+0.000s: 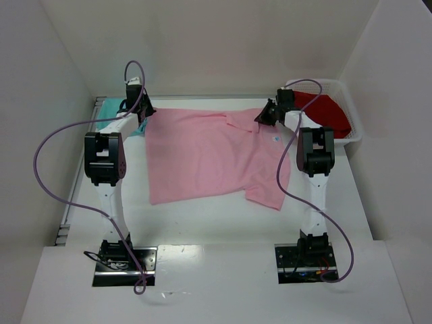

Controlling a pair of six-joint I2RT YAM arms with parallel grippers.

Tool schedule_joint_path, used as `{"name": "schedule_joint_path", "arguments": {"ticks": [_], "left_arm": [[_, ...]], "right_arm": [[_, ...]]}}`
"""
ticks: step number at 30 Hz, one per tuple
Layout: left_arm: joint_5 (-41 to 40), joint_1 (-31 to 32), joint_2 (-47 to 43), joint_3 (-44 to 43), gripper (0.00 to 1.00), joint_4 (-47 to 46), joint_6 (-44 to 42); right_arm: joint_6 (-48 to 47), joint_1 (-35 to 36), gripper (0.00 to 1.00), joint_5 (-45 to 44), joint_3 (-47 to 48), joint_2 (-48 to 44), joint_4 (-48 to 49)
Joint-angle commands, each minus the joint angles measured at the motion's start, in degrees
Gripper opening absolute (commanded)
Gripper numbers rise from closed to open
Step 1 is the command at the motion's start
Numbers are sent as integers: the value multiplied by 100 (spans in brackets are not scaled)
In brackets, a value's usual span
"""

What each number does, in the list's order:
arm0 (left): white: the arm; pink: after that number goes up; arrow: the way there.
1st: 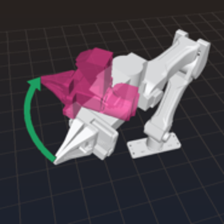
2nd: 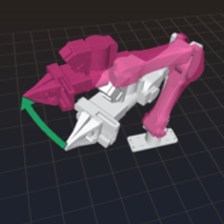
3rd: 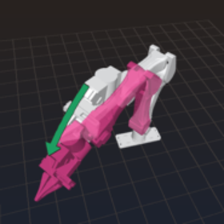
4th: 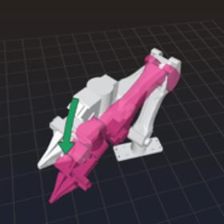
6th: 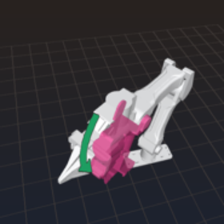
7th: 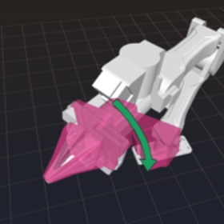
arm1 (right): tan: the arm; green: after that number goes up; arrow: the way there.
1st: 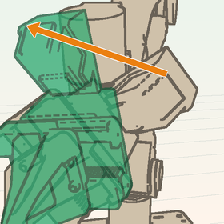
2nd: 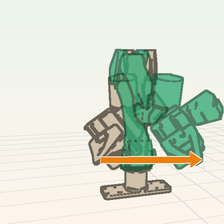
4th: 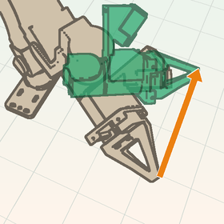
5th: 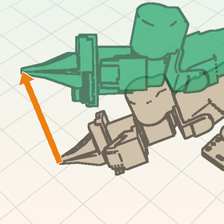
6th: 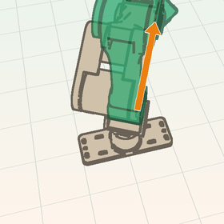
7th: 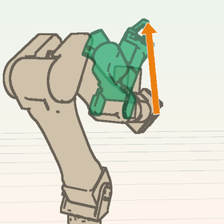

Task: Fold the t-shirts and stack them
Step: Fold the flattened tshirt in 1/3 of the way

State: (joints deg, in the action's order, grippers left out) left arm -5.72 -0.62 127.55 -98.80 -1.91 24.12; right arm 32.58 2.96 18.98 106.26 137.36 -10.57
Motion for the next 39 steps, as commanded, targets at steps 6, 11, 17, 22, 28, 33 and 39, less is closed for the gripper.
{"name": "schedule_joint_path", "arguments": {"ticks": [6,11,17,22,28,33,39], "left_arm": [[115,-34,-133,-122,0,-125,-136],[115,-34,-318,-16,0,-125,-136],[115,-34,-704,545,0,-178,-13],[115,-34,-1012,967,0,-239,40],[167,18,-1355,1459,0,-178,-21],[298,71,-1460,1688,0,-116,-127],[299,177,-1513,1935,0,-55,-232]], "right_arm": [[-15,20,1,-114,412,-613,-120],[-15,20,0,-176,887,-842,-410],[-15,-32,0,-36,1081,-1106,-692],[-15,-85,0,141,512,-1526,-544],[47,-199,0,141,-535,-2054,-350],[47,-199,0,202,-1351,-2309,-297],[47,-199,0,325,-2134,-2564,-112]]}}
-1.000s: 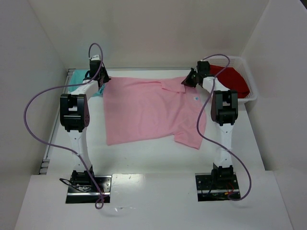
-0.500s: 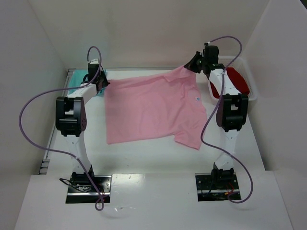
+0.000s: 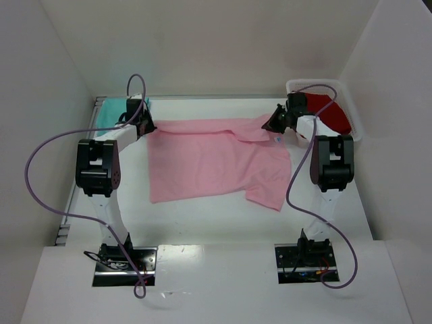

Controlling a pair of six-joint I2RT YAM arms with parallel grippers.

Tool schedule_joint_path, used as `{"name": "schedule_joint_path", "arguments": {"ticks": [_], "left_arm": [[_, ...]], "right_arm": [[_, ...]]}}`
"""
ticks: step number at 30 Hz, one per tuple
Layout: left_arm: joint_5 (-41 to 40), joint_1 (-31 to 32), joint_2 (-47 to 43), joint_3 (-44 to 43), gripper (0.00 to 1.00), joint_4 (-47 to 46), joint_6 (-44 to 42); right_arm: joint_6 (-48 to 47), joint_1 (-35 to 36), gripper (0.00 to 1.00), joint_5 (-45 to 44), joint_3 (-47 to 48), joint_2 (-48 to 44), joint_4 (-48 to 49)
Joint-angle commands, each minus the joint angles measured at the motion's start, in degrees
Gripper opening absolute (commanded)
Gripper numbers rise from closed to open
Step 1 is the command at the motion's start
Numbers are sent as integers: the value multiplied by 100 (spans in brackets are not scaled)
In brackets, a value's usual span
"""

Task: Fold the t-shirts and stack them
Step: Fold the flattened tshirt in 1/3 of the way

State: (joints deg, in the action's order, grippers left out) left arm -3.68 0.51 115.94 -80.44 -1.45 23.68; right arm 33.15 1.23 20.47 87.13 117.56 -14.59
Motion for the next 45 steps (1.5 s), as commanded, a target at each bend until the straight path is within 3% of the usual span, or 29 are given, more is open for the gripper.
{"name": "schedule_joint_path", "arguments": {"ticks": [1,16,32,38,40,41,42,45], "left_arm": [[96,63,-414,99,0,-101,-189],[-71,116,-792,556,0,-48,-241],[-18,116,-731,846,0,14,-347],[113,168,-730,793,1,137,-347],[113,168,-783,793,6,241,-347],[113,168,-844,793,18,242,-347],[61,168,-915,793,24,312,-347],[-141,221,-1047,846,43,435,-347]], "right_arm": [[42,-27,0,281,-284,-646,290],[-133,-80,0,247,-1120,-1455,167],[-132,-80,0,-174,-1366,-612,115],[-238,-80,14,-597,-1313,-611,-114],[-238,-80,22,-667,-1191,-559,-175],[-238,-80,26,-667,-1190,-558,-176],[-238,-80,35,-667,-1112,-558,-176],[-238,-80,48,-720,-971,-690,-246]]}}
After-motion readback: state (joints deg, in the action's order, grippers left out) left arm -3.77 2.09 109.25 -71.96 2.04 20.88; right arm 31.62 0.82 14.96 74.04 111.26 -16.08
